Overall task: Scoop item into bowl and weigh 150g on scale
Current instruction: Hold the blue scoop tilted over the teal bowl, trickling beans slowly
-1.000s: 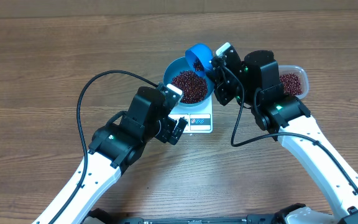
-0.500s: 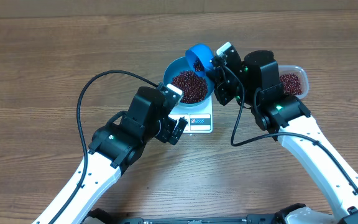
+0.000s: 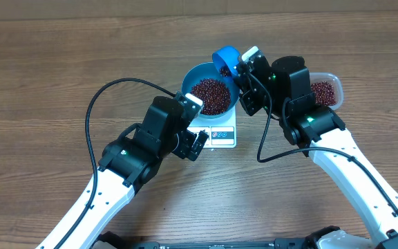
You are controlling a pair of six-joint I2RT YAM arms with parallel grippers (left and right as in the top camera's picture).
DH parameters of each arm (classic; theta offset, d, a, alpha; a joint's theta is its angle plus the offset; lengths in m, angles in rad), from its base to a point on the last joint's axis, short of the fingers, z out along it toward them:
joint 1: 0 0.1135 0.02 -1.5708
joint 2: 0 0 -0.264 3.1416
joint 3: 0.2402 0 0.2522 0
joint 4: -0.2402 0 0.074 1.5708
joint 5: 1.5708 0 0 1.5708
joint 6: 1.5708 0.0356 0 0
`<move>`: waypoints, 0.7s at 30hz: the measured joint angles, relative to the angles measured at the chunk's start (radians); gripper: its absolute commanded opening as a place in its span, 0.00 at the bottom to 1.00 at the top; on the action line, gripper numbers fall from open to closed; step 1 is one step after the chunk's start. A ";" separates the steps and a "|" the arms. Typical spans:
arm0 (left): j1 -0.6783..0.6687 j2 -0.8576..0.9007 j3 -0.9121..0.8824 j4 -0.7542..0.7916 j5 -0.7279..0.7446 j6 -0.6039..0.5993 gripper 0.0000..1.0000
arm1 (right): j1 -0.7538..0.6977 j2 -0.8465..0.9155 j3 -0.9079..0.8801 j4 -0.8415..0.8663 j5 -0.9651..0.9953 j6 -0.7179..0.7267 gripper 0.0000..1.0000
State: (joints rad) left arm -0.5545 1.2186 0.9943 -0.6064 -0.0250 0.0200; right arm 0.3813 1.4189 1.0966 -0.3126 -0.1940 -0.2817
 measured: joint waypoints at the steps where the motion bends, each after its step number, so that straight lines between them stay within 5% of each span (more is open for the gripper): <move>1: 0.000 0.000 0.000 0.000 0.000 0.000 1.00 | 0.000 0.000 0.000 -0.001 0.000 0.000 0.04; 21: 0.000 0.000 0.000 0.000 0.000 0.000 1.00 | 0.000 0.000 0.000 -0.002 0.001 0.009 0.04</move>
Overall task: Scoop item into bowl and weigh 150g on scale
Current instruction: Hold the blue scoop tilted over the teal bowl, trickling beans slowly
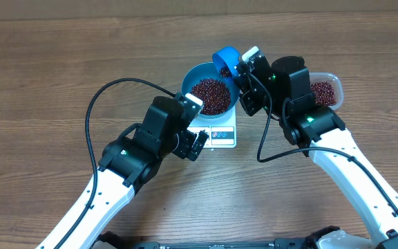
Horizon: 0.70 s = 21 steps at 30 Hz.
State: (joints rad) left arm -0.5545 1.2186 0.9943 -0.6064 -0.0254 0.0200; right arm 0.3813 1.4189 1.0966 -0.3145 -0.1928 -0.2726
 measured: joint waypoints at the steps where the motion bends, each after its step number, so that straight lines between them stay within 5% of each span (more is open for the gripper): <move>1: 0.000 0.000 0.000 0.000 0.000 0.000 0.99 | 0.000 0.000 0.000 -0.001 0.000 0.000 0.04; 21: 0.000 0.000 0.000 0.000 0.000 0.000 1.00 | 0.000 0.000 0.000 0.001 -0.010 0.003 0.04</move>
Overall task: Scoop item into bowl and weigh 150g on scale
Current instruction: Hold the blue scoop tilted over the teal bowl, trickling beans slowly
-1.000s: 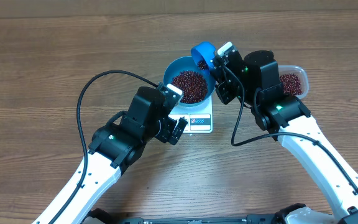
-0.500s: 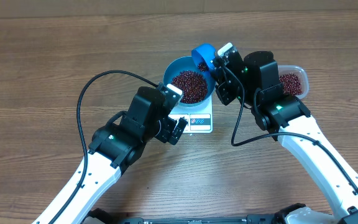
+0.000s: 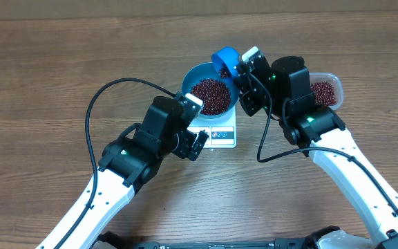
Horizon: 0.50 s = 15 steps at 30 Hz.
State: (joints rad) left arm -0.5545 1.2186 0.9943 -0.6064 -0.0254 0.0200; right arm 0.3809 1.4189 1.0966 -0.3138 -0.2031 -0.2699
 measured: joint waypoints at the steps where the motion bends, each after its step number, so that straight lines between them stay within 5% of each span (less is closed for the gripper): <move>1: 0.000 0.000 0.000 0.000 0.000 0.000 0.99 | 0.000 0.000 0.000 0.001 -0.002 0.000 0.04; 15: 0.000 0.000 0.000 0.000 0.000 0.000 0.99 | 0.000 0.000 0.000 -0.002 -0.018 -0.015 0.04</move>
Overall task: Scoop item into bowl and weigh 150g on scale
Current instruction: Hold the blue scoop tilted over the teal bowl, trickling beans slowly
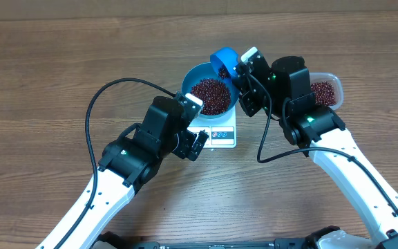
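Note:
A blue bowl (200,72) full of dark red beans (211,95) stands on the white scale (220,134). My right gripper (242,66) is shut on the handle of a blue scoop (222,59), which is tipped over the bowl's far right rim. My left gripper (197,145) sits at the scale's near left corner, below the bowl; its fingers are partly hidden, so open or shut cannot be read.
A clear plastic tub (327,91) holding more red beans lies at the right, partly behind the right arm. A black cable (99,104) loops over the wooden table (47,69) left of the left arm.
The blue scoop has shifted slightly left and tipped a little further over the bowl's rim. The left arm has not moved.
At every earlier moment the right gripper held the scoop at the bowl's far right rim and the left gripper rested by the scale. Only the scoop's small tilt toward the bowl differs now.

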You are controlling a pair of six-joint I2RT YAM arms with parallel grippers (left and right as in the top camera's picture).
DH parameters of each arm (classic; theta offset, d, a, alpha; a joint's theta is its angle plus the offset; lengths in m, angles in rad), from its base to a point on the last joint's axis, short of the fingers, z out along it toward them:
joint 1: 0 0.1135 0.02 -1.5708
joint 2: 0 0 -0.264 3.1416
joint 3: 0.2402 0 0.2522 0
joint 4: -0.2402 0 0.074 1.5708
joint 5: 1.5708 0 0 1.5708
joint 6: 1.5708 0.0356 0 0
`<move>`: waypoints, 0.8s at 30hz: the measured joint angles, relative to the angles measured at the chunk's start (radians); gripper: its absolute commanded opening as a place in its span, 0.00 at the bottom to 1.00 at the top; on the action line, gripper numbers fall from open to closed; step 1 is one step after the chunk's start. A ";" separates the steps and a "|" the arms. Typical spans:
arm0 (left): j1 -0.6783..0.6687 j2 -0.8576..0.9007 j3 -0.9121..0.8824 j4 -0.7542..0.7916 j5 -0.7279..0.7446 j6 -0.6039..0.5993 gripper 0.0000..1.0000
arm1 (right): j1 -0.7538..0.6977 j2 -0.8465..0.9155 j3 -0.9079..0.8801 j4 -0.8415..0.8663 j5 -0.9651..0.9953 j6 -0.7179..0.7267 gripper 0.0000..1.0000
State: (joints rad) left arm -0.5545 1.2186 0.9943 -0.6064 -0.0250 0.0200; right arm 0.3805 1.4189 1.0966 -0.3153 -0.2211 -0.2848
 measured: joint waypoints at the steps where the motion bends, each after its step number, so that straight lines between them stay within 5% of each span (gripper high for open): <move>1: 0.000 0.000 0.000 0.000 0.000 0.000 1.00 | 0.000 0.000 0.000 -0.003 0.000 -0.005 0.04; 24: 0.000 0.000 0.000 0.000 0.000 0.000 1.00 | -0.002 0.000 0.000 -0.013 -0.001 0.023 0.04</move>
State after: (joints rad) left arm -0.5545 1.2186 0.9943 -0.6064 -0.0250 0.0200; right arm 0.3790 1.4189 1.0966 -0.3283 -0.2218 -0.2615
